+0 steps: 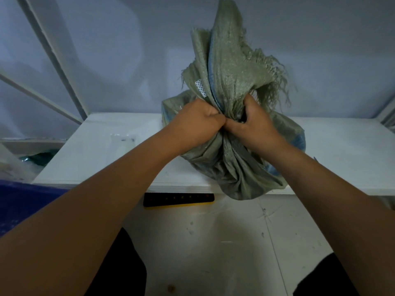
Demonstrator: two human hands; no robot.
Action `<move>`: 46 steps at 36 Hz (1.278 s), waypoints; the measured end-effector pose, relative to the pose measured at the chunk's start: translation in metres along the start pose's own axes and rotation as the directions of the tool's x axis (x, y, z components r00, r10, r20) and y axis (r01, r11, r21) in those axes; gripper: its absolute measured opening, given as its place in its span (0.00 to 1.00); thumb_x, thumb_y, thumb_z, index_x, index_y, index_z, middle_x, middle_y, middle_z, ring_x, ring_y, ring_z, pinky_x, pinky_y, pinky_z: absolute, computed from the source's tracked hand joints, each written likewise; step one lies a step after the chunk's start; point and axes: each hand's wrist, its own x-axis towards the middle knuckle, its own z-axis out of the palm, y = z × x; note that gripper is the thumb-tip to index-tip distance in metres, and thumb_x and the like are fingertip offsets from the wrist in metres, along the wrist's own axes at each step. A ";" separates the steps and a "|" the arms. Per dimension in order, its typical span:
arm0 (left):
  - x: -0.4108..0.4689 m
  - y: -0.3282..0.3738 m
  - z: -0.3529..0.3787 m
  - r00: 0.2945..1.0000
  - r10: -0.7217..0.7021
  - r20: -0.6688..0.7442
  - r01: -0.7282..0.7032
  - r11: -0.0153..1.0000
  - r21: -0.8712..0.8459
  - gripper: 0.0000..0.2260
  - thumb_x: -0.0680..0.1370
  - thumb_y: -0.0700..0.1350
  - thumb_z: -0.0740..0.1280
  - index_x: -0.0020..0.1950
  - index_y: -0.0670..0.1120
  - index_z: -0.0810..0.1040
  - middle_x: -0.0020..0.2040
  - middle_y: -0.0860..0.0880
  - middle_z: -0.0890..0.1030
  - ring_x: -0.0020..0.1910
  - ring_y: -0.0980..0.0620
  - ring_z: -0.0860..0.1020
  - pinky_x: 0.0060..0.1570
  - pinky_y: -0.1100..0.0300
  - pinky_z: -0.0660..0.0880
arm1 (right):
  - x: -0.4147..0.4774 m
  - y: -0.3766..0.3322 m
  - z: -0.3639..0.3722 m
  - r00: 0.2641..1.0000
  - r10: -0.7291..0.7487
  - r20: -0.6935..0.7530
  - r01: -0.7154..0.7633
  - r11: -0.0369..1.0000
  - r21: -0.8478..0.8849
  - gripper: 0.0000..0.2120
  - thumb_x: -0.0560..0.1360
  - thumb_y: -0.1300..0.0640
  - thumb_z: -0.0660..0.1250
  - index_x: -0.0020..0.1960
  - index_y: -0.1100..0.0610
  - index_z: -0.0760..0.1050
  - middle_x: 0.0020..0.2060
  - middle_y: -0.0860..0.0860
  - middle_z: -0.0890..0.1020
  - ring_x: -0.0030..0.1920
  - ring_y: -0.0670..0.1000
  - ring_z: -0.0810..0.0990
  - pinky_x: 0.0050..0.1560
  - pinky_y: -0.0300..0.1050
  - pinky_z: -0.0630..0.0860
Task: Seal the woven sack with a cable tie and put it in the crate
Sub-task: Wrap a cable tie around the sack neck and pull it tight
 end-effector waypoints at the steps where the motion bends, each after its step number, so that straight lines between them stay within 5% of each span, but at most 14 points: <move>1: 0.000 -0.001 0.001 1.000 -0.004 0.001 0.004 1.000 0.004 0.21 0.78 0.41 0.65 0.25 0.47 0.66 0.22 0.52 0.68 0.22 0.59 0.66 0.27 0.63 0.66 | -0.001 -0.001 0.000 1.000 -0.003 0.004 0.003 1.000 -0.014 0.23 0.74 0.55 0.74 0.67 0.53 0.71 0.53 0.38 0.78 0.50 0.28 0.76 0.51 0.24 0.72; 8: 0.000 -0.005 0.000 0.984 -0.144 0.103 0.139 0.989 0.051 0.14 0.81 0.46 0.62 0.44 0.38 0.79 0.33 0.43 0.75 0.31 0.48 0.75 0.33 0.53 0.76 | -0.006 -0.006 0.000 0.997 -0.066 0.036 0.071 0.985 -0.160 0.26 0.74 0.54 0.73 0.69 0.55 0.69 0.54 0.45 0.81 0.53 0.45 0.81 0.55 0.41 0.78; 16: 0.001 -0.006 -0.007 0.916 -0.264 0.302 0.270 0.963 0.024 0.13 0.81 0.42 0.63 0.38 0.44 0.80 0.31 0.49 0.80 0.27 0.53 0.72 0.32 0.60 0.73 | -0.007 -0.007 0.000 0.983 -0.131 0.126 0.159 0.956 -0.245 0.34 0.73 0.54 0.74 0.74 0.56 0.65 0.62 0.53 0.81 0.60 0.50 0.80 0.56 0.37 0.74; 21: -0.003 -0.005 -0.012 0.902 -0.251 0.351 0.242 0.968 0.068 0.09 0.78 0.39 0.65 0.42 0.39 0.83 0.39 0.41 0.84 0.37 0.47 0.75 0.41 0.55 0.72 | -0.009 -0.008 0.001 0.974 -0.149 0.169 0.192 0.940 -0.282 0.35 0.72 0.53 0.75 0.74 0.56 0.65 0.60 0.55 0.82 0.59 0.54 0.80 0.53 0.39 0.73; 25: -0.006 -0.006 -0.012 0.898 -0.224 0.378 0.221 0.974 0.053 0.12 0.79 0.38 0.64 0.37 0.41 0.80 0.36 0.39 0.82 0.32 0.47 0.76 0.39 0.54 0.74 | -0.010 -0.008 0.003 0.968 -0.175 0.178 0.222 0.931 -0.290 0.33 0.72 0.56 0.74 0.74 0.56 0.65 0.60 0.55 0.82 0.59 0.54 0.80 0.50 0.36 0.69; 29: -0.004 -0.006 -0.006 0.928 -0.250 0.277 0.262 0.965 -0.007 0.14 0.81 0.38 0.62 0.36 0.43 0.76 0.30 0.42 0.73 0.26 0.48 0.71 0.33 0.53 0.76 | -0.007 -0.008 0.004 0.987 -0.109 0.117 0.126 0.981 -0.148 0.33 0.73 0.57 0.74 0.74 0.56 0.64 0.61 0.51 0.80 0.57 0.44 0.78 0.55 0.34 0.72; 33: 0.001 0.000 -0.007 0.956 -0.247 0.159 0.268 0.955 -0.124 0.16 0.79 0.40 0.63 0.31 0.45 0.72 0.20 0.51 0.68 0.19 0.54 0.66 0.22 0.67 0.63 | -0.003 -0.006 0.007 0.994 0.083 0.067 -0.087 0.995 0.048 0.28 0.71 0.47 0.72 0.66 0.54 0.70 0.55 0.46 0.82 0.54 0.42 0.81 0.55 0.36 0.76; 35: 0.003 0.002 -0.009 0.975 -0.195 0.107 0.211 0.965 -0.157 0.17 0.80 0.41 0.63 0.30 0.46 0.69 0.17 0.57 0.66 0.15 0.60 0.64 0.18 0.70 0.59 | -0.002 -0.010 0.008 0.986 0.164 0.033 -0.165 0.986 0.003 0.18 0.72 0.44 0.71 0.56 0.54 0.74 0.46 0.44 0.81 0.45 0.39 0.78 0.42 0.33 0.73; 37: 0.002 0.002 -0.010 0.988 -0.144 0.060 0.152 0.975 -0.164 0.18 0.80 0.41 0.63 0.30 0.47 0.68 0.17 0.57 0.66 0.16 0.62 0.64 0.18 0.68 0.61 | -0.002 -0.012 0.006 0.989 0.138 -0.045 -0.143 0.983 -0.120 0.16 0.74 0.45 0.70 0.47 0.58 0.76 0.39 0.49 0.79 0.38 0.45 0.75 0.35 0.42 0.68; 41: 0.000 -0.002 -0.009 0.999 -0.005 -0.034 0.005 1.000 -0.004 0.17 0.79 0.43 0.63 0.30 0.46 0.68 0.28 0.48 0.68 0.26 0.55 0.66 0.29 0.61 0.64 | -0.003 -0.022 0.004 0.993 0.032 -0.117 -0.059 0.970 -0.237 0.16 0.72 0.45 0.70 0.39 0.58 0.76 0.34 0.53 0.80 0.36 0.52 0.76 0.34 0.46 0.69; 46: 0.002 -0.007 -0.010 0.991 0.110 -0.072 -0.102 0.990 0.101 0.15 0.78 0.43 0.64 0.31 0.44 0.69 0.28 0.46 0.68 0.27 0.56 0.66 0.27 0.62 0.63 | -0.001 -0.025 0.002 0.992 0.057 -0.112 -0.079 0.976 -0.202 0.17 0.70 0.46 0.73 0.32 0.54 0.71 0.29 0.49 0.75 0.31 0.48 0.71 0.33 0.46 0.67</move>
